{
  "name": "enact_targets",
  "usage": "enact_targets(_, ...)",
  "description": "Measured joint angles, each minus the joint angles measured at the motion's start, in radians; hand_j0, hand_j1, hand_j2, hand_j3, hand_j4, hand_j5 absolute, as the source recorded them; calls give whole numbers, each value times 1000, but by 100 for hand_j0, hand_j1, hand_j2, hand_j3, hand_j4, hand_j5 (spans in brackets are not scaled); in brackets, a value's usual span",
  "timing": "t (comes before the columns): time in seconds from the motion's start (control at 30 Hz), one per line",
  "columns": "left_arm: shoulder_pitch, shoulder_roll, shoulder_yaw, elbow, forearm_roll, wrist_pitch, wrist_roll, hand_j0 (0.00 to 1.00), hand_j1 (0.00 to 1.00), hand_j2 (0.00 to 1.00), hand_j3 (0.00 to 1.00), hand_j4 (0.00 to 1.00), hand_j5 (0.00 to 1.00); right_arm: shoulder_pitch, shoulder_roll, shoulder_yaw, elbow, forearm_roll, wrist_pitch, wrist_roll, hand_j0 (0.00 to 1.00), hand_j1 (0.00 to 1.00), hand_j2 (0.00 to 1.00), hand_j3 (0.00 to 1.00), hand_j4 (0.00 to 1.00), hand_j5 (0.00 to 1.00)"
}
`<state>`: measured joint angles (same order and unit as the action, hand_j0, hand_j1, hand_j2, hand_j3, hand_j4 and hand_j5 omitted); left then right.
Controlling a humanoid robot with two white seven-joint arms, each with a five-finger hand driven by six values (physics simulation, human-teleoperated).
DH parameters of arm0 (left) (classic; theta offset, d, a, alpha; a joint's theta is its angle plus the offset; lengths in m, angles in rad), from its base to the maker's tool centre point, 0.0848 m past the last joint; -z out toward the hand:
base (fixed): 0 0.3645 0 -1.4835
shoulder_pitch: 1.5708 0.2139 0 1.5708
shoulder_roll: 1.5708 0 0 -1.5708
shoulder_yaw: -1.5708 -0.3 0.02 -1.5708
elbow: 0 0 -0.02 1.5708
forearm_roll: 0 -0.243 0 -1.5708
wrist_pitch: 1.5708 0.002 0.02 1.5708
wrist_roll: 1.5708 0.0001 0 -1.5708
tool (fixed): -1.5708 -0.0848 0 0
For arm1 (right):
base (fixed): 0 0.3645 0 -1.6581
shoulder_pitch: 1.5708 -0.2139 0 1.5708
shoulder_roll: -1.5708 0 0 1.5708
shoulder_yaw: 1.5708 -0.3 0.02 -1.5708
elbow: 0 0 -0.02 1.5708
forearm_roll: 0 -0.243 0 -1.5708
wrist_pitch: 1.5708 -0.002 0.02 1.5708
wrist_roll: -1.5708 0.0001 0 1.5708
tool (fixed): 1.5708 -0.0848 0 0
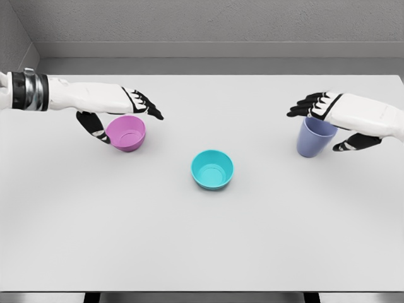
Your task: Stacking bowl and cup with both arms
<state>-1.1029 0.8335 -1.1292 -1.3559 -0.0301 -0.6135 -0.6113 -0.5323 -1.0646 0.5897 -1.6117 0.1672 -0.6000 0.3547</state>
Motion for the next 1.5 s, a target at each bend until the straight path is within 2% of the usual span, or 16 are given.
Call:
enact_targets(0.37, 0, -7, -20, 15, -5, 35, 0, 100, 100, 100, 100, 100, 100, -17, 3, 23, 12, 0, 14, 5, 100, 100, 100, 100, 100, 100)
enact_targets(0.5, 2, -9, -25, 35, -6, 49, 0, 100, 100, 100, 100, 100, 100, -94, 2, 70, 26, -2, 39, 7, 100, 100, 100, 100, 100, 100)
enact_targets(0.77, 9, -29, -43, 84, -7, 54, 0, 100, 100, 100, 100, 100, 100, -112, -48, 121, 29, -1, 48, 2, 100, 100, 100, 100, 100, 100)
enact_targets(1.0, 14, -57, -43, 140, -24, 53, 0, 100, 100, 100, 100, 100, 100, -181, -78, 172, 26, 0, 51, 0, 100, 100, 100, 100, 100, 100)
enact_targets(1.5, 29, -76, -43, 187, -46, 53, 0, 100, 100, 100, 100, 100, 100, -210, -70, 234, 28, 1, 50, 12, 100, 100, 100, 100, 100, 100)
